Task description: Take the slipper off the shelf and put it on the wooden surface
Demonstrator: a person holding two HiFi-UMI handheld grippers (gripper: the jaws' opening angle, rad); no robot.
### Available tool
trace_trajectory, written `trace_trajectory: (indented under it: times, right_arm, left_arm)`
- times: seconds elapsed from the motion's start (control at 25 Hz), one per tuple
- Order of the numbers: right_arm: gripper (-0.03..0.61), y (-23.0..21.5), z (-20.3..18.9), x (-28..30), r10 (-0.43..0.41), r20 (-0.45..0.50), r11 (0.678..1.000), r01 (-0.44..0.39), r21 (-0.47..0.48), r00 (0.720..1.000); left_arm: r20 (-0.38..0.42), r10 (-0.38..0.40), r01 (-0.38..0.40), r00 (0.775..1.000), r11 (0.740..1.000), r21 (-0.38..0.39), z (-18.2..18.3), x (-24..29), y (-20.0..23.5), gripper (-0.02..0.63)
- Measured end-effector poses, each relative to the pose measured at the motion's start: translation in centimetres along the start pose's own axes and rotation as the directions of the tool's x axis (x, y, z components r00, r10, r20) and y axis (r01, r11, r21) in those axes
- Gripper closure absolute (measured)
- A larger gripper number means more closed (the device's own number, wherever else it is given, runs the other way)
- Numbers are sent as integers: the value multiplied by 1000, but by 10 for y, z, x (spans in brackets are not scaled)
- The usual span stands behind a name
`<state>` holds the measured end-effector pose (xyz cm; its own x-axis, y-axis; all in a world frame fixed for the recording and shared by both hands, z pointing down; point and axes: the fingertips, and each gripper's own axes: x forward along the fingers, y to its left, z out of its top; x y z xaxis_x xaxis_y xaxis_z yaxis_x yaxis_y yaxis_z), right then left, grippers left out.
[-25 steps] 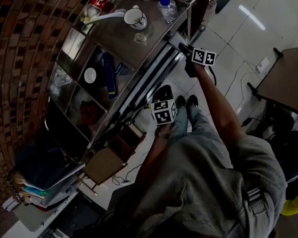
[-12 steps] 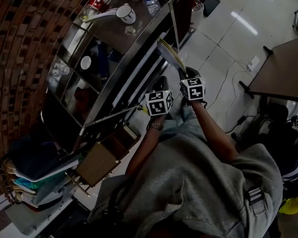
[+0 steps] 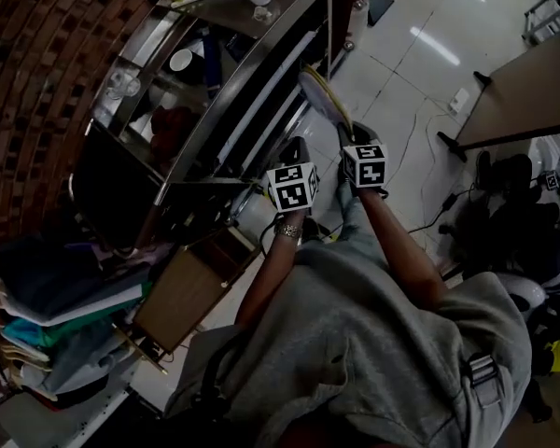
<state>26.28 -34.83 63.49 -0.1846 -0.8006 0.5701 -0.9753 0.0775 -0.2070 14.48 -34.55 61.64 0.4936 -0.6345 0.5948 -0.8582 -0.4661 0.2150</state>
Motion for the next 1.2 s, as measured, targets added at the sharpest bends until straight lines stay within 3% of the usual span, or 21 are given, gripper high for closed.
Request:
trace_trajectory:
  times: [0.2, 0.44, 0.68, 0.84, 0.92, 1.0, 1.2]
  right_arm:
    - [517, 59, -29, -66, -4, 11, 1000, 4, -1, 1000]
    - [517, 98, -53, -111, 53, 6, 996, -53, -67, 999]
    - [517, 129, -68, -122, 175, -17, 979, -176, -103, 984]
    - [517, 162, -81, -129, 270, -49, 951, -274, -141, 962]
    - [517, 192, -94, -130, 342, -82, 922, -351, -162, 936]
    - [517, 237, -114, -134, 438, -138, 870, -457, -184, 889]
    - [517, 365, -177, -161, 612, -287, 688, -675, -264, 737]
  left_arm:
    - [-3, -26, 26, 1000, 1000, -16, -38, -64, -1, 609]
    - [31, 3, -3, 1000, 1000, -30, -50, -94, -16, 609]
    - [42, 98, -95, 994, 993, -63, -70, -128, -18, 609]
    - [29, 193, -189, 981, 976, -112, -95, -158, -5, 609]
    - [27, 269, -262, 963, 952, -156, -112, -185, 14, 609]
    - [24, 371, -356, 929, 907, -223, -137, -224, 43, 609]
    - [-28, 599, -565, 800, 737, -371, -210, -346, 110, 609]
